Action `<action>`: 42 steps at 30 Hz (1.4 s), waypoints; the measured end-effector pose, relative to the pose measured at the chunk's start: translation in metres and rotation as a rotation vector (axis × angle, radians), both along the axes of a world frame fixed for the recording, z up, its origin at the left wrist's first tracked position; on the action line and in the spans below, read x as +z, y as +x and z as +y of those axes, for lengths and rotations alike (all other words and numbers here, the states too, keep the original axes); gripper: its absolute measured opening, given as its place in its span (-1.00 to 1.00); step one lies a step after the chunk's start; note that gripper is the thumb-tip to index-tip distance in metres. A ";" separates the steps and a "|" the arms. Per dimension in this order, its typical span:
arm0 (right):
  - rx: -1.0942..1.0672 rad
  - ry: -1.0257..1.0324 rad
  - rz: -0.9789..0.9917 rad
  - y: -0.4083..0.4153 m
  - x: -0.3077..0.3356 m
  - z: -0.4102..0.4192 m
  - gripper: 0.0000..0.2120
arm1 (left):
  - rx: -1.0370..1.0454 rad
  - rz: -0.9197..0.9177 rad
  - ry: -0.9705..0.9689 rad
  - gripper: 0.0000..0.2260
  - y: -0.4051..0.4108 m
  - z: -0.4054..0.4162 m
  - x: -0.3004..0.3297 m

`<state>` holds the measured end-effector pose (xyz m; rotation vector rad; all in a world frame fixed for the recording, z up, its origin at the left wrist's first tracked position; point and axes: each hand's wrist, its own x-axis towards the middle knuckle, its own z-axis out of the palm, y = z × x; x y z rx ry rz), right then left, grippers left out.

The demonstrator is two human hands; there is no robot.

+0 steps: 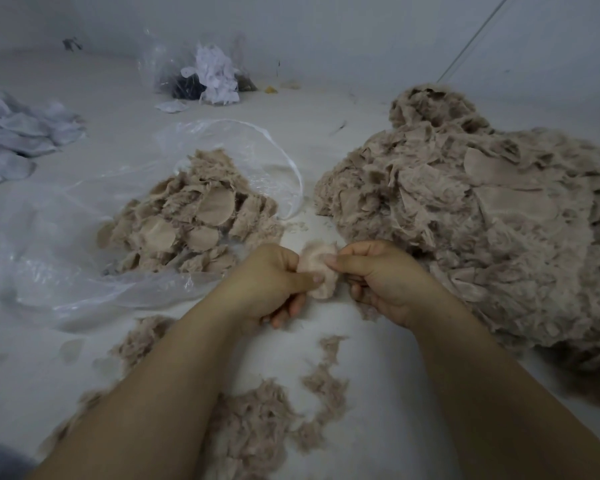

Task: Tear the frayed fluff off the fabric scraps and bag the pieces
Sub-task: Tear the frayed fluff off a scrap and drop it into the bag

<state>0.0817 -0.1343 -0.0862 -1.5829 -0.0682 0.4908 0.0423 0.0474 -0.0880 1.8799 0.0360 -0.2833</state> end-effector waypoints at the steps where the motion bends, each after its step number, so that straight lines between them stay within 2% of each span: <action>1: 0.000 0.003 -0.002 0.000 0.001 0.000 -0.77 | 0.074 -0.033 -0.100 -0.70 0.002 -0.002 0.001; 4: -0.069 0.074 0.061 0.000 0.003 0.001 -0.56 | 0.408 -0.165 -0.799 -0.94 0.008 -0.002 0.010; 5: -0.105 0.115 0.105 0.001 0.004 0.001 -0.48 | 0.449 -0.208 -0.964 -0.85 0.011 -0.002 0.011; 6: -0.132 0.151 0.144 0.002 0.005 0.001 -0.43 | 0.446 -0.234 -1.020 -0.73 0.014 -0.002 0.008; 7: -0.147 0.174 0.172 0.003 0.005 0.001 -0.40 | 0.432 -0.235 -0.956 -0.65 0.015 -0.004 0.004; 8: -0.151 0.181 0.188 0.003 0.006 0.001 -0.38 | 0.397 -0.227 -0.780 -0.63 0.014 -0.007 0.000; 10: -0.148 0.181 0.203 0.002 0.007 0.001 -0.38 | 0.261 -0.313 -0.272 -0.71 0.011 -0.016 -0.008; 12: -0.156 0.174 0.214 0.001 0.009 0.000 -0.38 | 0.092 -0.439 0.118 -0.77 0.011 -0.026 -0.015; 15: -0.183 0.150 0.221 0.000 0.011 0.001 -0.40 | -0.024 -0.426 0.436 -0.46 0.018 -0.035 -0.018; 16: -0.184 0.146 0.217 0.000 0.011 0.001 -0.40 | -0.037 -0.421 0.486 -0.45 0.018 -0.039 -0.016; 19: -0.173 0.142 0.206 -0.002 0.013 0.001 -0.39 | -0.004 -0.448 0.544 -0.71 0.016 -0.049 -0.014; 22: -0.171 0.137 0.205 -0.002 0.013 0.001 -0.38 | 0.123 -0.406 0.445 -0.84 0.016 -0.053 -0.012; 24: -0.176 0.142 0.205 -0.003 0.013 0.002 -0.39 | 0.138 -0.370 0.376 -0.84 0.016 -0.053 -0.011; 27: -0.193 0.152 0.217 -0.001 0.013 0.001 -0.40 | 0.114 -0.344 0.408 -0.87 0.015 -0.050 -0.008; 31: -0.201 0.168 0.241 0.001 0.012 -0.001 -0.40 | 0.119 -0.198 0.344 -0.76 0.017 -0.037 0.003; 33: -0.195 0.175 0.246 0.001 0.012 0.000 -0.40 | 0.141 -0.125 0.300 -0.80 0.017 -0.040 0.011; 34: -0.194 0.180 0.245 0.001 0.011 0.000 -0.40 | 0.136 -0.146 0.319 -0.85 0.015 -0.045 0.013; 36: -0.200 0.198 0.245 0.000 0.012 -0.001 -0.41 | 0.028 -0.258 0.432 -0.89 0.004 -0.058 0.014; 38: -0.213 0.219 0.249 0.001 0.013 -0.002 -0.43 | -0.171 -0.318 0.491 -0.90 -0.013 -0.064 0.013; 39: -0.223 0.229 0.255 0.001 0.013 -0.003 -0.44 | -0.264 -0.259 0.441 -0.91 -0.021 -0.061 0.012; 42: -0.244 0.242 0.268 0.001 0.015 -0.004 -0.45 | -0.497 0.088 0.214 -0.87 -0.036 -0.045 0.018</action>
